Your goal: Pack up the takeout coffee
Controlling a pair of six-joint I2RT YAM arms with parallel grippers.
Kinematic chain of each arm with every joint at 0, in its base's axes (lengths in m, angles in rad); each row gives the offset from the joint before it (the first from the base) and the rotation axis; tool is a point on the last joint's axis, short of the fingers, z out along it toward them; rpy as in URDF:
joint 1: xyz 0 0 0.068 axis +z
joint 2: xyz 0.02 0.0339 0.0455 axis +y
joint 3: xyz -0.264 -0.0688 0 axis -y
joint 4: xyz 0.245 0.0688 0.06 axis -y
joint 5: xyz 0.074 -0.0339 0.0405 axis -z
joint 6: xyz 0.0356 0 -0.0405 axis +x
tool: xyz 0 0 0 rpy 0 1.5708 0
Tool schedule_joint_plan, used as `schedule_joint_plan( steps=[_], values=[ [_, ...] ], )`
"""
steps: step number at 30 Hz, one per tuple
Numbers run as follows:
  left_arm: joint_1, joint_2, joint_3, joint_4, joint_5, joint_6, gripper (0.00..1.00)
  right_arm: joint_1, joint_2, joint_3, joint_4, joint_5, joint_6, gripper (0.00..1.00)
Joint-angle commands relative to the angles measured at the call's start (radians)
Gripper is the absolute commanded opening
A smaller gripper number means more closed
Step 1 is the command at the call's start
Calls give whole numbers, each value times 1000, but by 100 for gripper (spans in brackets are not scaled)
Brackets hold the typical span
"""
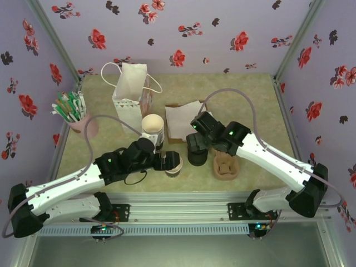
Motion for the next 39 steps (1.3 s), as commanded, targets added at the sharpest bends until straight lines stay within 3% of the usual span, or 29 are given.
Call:
schedule_joint_plan(
  steps=[1, 7, 22, 39],
  values=[
    [-7, -4, 63, -62, -69, 66, 99, -21, 18, -10, 23, -22, -59, 99],
    [-7, -37, 67, -95, -92, 120, 99, -61, 66, -7, 24, -171, -92, 99],
    [-5, -88, 43, -128, -107, 144, 99, -70, 202, 88, -92, -179, -110, 95],
    [-5, -87, 32, -118, -110, 153, 99, -82, 293, 119, -97, -191, -129, 89]
  ],
)
